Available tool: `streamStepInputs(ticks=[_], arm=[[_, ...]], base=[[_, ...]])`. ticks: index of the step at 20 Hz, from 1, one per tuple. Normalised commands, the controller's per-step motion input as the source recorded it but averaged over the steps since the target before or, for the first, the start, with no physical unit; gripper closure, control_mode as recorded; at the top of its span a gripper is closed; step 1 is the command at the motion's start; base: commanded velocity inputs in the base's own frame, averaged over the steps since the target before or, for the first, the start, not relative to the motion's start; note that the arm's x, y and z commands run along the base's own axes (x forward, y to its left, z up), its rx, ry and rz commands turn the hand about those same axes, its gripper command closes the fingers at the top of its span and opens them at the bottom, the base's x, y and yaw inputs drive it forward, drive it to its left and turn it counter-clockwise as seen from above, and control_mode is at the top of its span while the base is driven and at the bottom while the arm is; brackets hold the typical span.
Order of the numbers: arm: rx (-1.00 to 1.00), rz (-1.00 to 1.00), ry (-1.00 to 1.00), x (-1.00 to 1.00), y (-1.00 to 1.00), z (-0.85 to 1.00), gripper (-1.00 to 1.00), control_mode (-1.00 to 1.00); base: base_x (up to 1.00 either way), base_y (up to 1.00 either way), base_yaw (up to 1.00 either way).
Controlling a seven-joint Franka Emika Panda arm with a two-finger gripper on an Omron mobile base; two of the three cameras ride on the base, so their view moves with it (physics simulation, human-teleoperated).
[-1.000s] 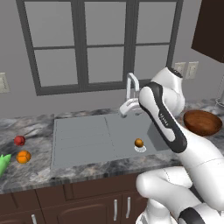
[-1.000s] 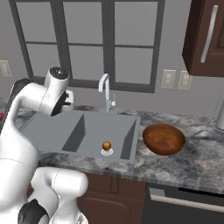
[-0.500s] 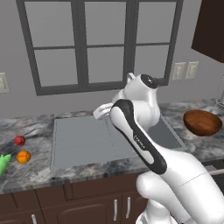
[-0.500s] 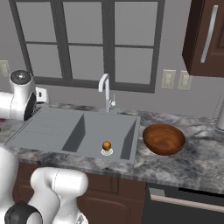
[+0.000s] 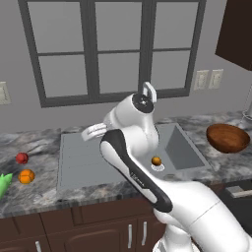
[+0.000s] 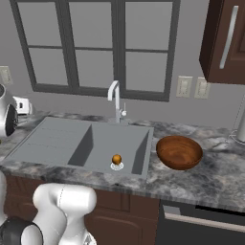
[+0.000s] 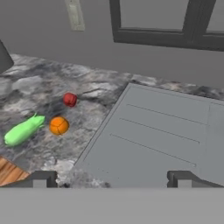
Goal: There is a mixed pile of frozen fruits and vegetables on the counter. Locate all the frozen vegetables and place the items in a bowl on the counter. Take all the frozen fruits and defrost them in a running sink.
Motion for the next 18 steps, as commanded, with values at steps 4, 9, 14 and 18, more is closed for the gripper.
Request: streamStepInputs(ticks=[4,9,14,18], arm=[[0.00,-0.01,-0.08,-0.18,0.72,0.00,-1.00,-1.00],[0.01,0.00,-0.03,-0.10,0.52,0.00,-1.00,-1.00],[0.10,0.00,0.09,0.04,0.32,0.00,-1.00,-1.00],[0.10,0.00,0.13,0.03,0.23,0.00,-1.00,-1.00]], base=[[0.00,0.00,0.00],[0.00,0.00,0.00],[0.00,0.00,0.00],[0.00,0.00,0.00]])
